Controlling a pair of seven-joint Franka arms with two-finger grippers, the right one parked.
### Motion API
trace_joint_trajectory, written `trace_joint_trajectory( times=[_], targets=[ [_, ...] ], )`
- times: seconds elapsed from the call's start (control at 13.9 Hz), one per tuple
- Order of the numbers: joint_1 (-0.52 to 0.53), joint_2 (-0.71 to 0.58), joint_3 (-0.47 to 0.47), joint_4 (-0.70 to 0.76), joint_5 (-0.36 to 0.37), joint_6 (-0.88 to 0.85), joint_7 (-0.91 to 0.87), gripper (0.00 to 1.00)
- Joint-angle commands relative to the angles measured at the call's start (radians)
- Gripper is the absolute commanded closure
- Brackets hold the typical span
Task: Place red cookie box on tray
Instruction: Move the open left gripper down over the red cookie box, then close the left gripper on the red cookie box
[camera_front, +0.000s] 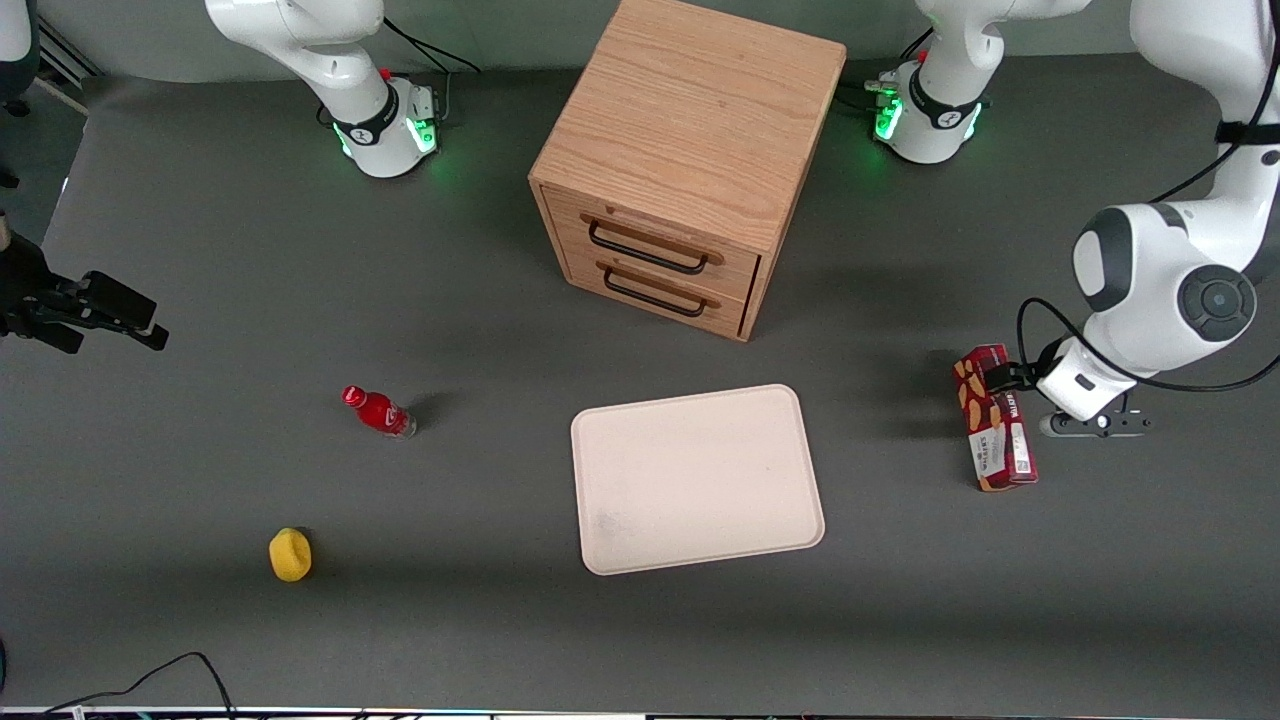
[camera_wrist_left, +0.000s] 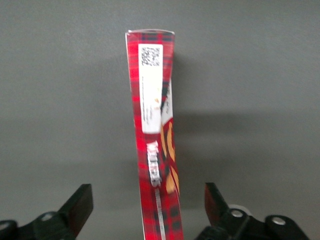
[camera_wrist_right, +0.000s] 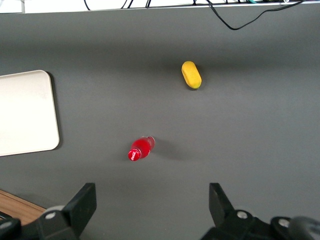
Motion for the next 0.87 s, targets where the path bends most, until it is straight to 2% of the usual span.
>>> trace_joint_trajectory(
  times=[0.0,0.14,0.22,0.29,0.36,0.51,0.65,0.79],
  targets=[
    [0.009,0.059,-0.001,0.0,-0.009,0.092,0.015,0.12],
    [0.001,0.103,-0.002,0.0,-0.01,0.159,0.009,0.27],
    [-0.006,0.106,-0.002,0.001,-0.01,0.16,0.003,0.47],
    [-0.008,0.106,-0.004,0.003,-0.01,0.154,0.003,0.74],
    [-0.009,0.106,-0.006,0.007,-0.01,0.142,0.005,0.86],
    [-0.014,0.106,-0.007,0.01,-0.01,0.136,0.002,1.0],
    [-0.026,0.104,-0.007,0.036,-0.01,0.096,-0.004,1.0],
    [-0.035,0.107,-0.012,0.174,-0.012,-0.087,-0.014,1.0]
  ],
)
